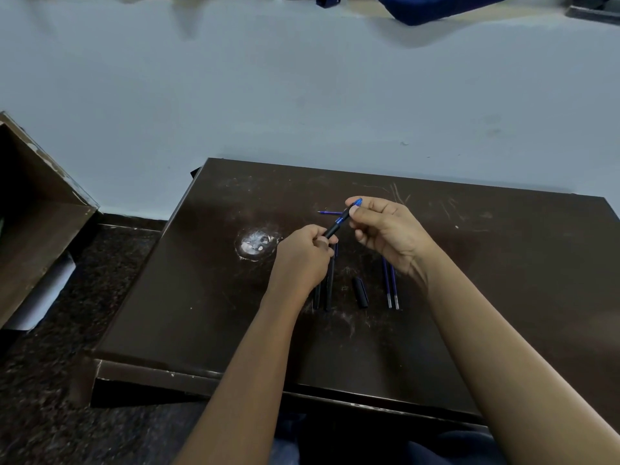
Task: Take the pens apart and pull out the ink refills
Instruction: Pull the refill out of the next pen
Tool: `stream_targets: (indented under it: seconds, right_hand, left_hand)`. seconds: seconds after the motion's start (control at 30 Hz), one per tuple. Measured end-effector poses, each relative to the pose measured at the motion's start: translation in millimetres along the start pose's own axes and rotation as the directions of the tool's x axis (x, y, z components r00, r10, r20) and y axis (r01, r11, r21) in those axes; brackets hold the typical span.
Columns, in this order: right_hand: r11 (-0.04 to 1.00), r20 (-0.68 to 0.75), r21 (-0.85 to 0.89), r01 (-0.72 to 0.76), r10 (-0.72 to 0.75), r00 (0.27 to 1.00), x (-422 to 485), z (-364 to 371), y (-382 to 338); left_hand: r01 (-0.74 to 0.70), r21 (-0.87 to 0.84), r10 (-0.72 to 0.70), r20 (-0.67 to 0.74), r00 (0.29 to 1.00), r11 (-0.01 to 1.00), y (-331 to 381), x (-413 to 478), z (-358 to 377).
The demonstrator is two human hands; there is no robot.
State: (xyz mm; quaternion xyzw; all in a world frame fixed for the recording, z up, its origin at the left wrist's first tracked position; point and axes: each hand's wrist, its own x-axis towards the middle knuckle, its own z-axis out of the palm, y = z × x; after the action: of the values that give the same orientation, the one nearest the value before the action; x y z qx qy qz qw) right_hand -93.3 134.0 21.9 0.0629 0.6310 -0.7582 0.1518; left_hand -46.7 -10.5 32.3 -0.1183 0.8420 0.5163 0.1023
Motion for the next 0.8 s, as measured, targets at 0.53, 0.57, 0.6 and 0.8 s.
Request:
stream_targets:
  seconds: [0.53,0.57,0.6,0.8]
  right_hand:
    - [0.996,-0.032,-0.014,-0.088,0.087,0.996,0.0,7.4,4.7]
    - [0.996,-0.027,-0.023,-0.087,0.087,0.996,-0.1,7.8,4.3]
    - [0.996,-0.023,-0.032,-0.087,0.086,0.996,0.0,7.9,4.1]
    - [0.996,-0.028,0.027,-0.079,0.08,0.996,-0.8,11.4,0.4]
  left_hand:
    - [-0.039,0.026,0.042,-0.107,0.993,0.999,-3.8,3.2,2.0]
    - [-0.035,0.018,0.037,-0.113,0.993,0.999,-4.4,3.4,2.1]
    - [-0.02,0.006,0.021,-0.112,0.994,1.0,-4.2,3.8,2.7]
    - [0.033,-0.048,-0.036,-0.058,0.998,0.998,-0.5,5.3,3.2]
